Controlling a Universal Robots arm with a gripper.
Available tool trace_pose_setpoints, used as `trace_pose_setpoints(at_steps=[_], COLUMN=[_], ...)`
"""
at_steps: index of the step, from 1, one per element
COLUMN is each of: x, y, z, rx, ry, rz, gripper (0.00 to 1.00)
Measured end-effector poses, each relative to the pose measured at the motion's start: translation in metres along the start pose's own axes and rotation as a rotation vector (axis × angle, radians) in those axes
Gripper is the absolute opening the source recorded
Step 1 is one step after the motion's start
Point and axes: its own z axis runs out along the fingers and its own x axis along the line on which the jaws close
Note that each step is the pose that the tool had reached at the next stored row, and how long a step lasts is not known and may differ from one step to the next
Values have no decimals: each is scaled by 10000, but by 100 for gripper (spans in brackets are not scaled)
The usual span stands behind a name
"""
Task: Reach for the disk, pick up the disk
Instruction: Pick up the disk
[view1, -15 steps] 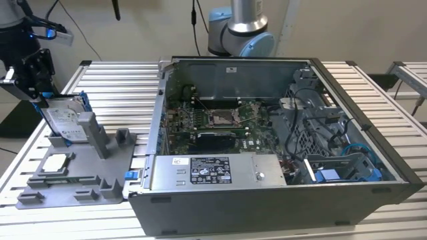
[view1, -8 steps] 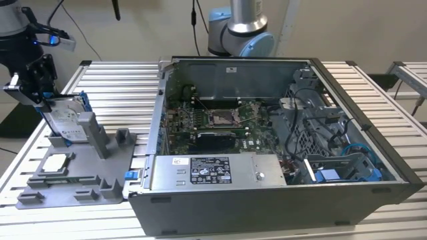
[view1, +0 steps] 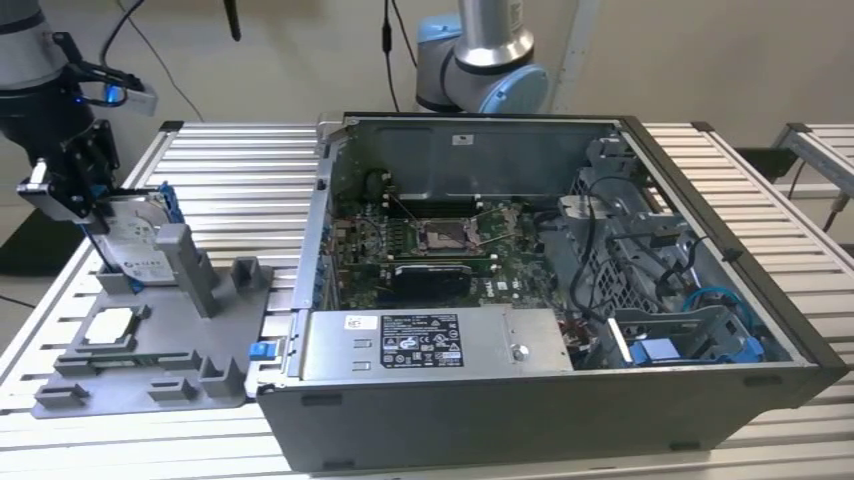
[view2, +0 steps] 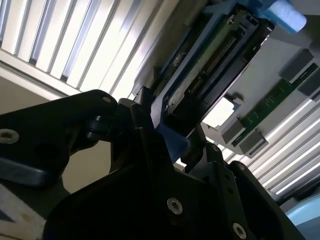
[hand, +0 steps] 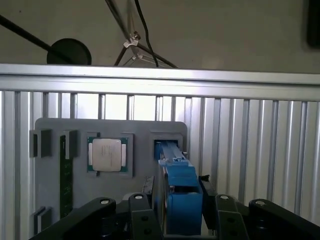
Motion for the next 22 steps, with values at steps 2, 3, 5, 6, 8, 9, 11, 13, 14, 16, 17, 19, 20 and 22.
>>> trace_pose_setpoints(at_steps=[2,3,5,6,8,9,11,13,14,16,17,19,20,22], x=[0,0,0,0,0,0,0,1,1,1,1,0,0,0], y=[-1,-1,-2,-3,-3,-4,-5,-5,-5,-5,-6,-6,-6,-4], z=[36,54,90,110,145,164,201,222,222,225,226,213,191,142], rx=[4,7,15,17,23,25,28,19,19,25,27,42,42,32], ry=[0,0,-1,-2,-9,-16,-35,-41,-42,-45,-43,-55,-54,-47], rz=[-16,-25,-41,-51,-70,-79,-96,-113,-117,-129,-139,-160,-170,-181], gripper=[100,100,100,100,100,100,100,100,100,0,0,0,0,0])
